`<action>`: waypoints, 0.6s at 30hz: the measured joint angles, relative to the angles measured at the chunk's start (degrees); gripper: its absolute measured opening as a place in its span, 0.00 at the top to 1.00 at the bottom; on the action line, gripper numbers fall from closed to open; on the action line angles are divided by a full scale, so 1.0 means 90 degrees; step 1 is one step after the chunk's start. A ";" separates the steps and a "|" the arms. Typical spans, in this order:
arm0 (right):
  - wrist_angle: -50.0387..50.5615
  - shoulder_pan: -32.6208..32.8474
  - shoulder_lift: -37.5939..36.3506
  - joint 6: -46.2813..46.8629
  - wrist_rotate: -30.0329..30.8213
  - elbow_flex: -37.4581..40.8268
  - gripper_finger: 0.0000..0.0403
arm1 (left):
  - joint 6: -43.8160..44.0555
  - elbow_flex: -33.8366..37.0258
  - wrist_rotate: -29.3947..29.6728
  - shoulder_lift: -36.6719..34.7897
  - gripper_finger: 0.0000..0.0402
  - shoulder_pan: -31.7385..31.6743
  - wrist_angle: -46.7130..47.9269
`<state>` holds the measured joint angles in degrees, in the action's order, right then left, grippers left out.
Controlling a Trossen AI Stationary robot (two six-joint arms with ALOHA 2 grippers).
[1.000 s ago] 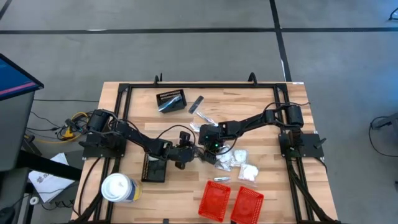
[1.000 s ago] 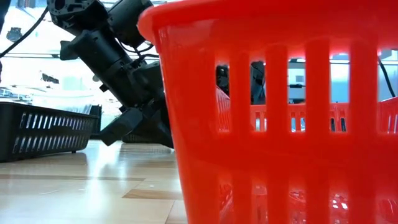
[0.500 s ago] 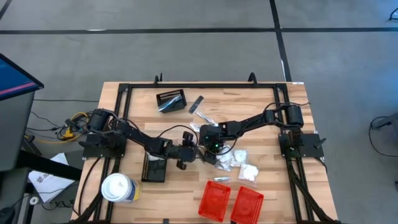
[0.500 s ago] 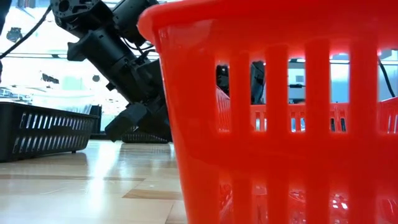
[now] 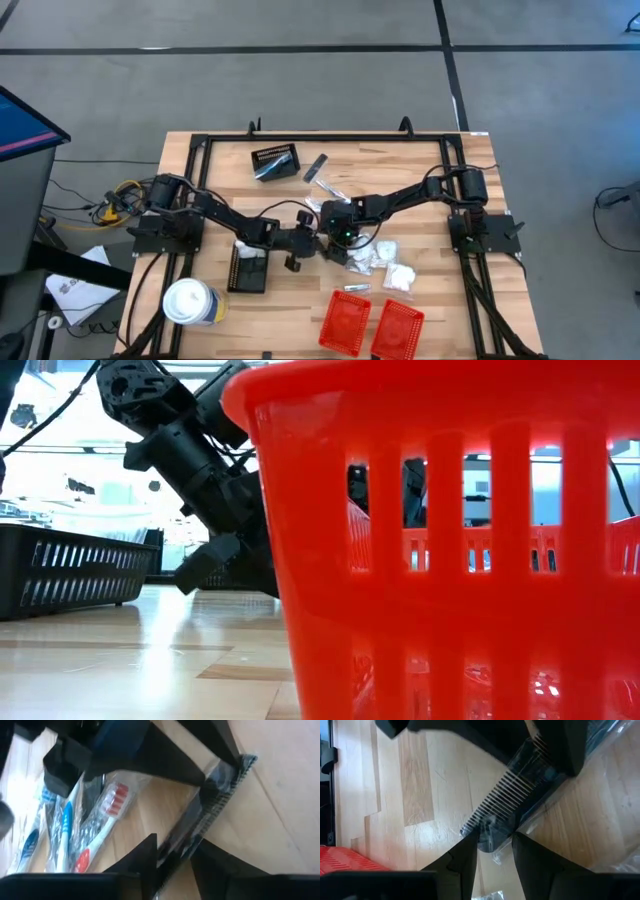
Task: Pick & Place Travel size toiletries
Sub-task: Put the black hair brush into the right red bin
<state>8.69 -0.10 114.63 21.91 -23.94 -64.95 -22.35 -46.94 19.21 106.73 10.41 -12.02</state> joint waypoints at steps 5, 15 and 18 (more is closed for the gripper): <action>-0.0012 0.0002 0.0000 -0.0031 -0.0010 0.0000 0.70 | -0.0126 -0.0007 0.0148 0.0079 0.84 0.0028 -0.0040; 0.0282 0.0056 -0.0514 -0.0168 -0.0152 0.0007 0.70 | -0.0083 0.0011 0.0635 -0.0083 0.99 0.0292 0.0147; 0.0408 0.0174 -0.1073 -0.0270 0.0085 0.0007 0.70 | -0.0030 0.0019 0.0897 -0.0309 0.99 0.0439 0.0250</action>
<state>12.36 1.46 104.97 19.48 -23.18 -64.88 -22.62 -46.77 27.28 103.95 14.36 -9.77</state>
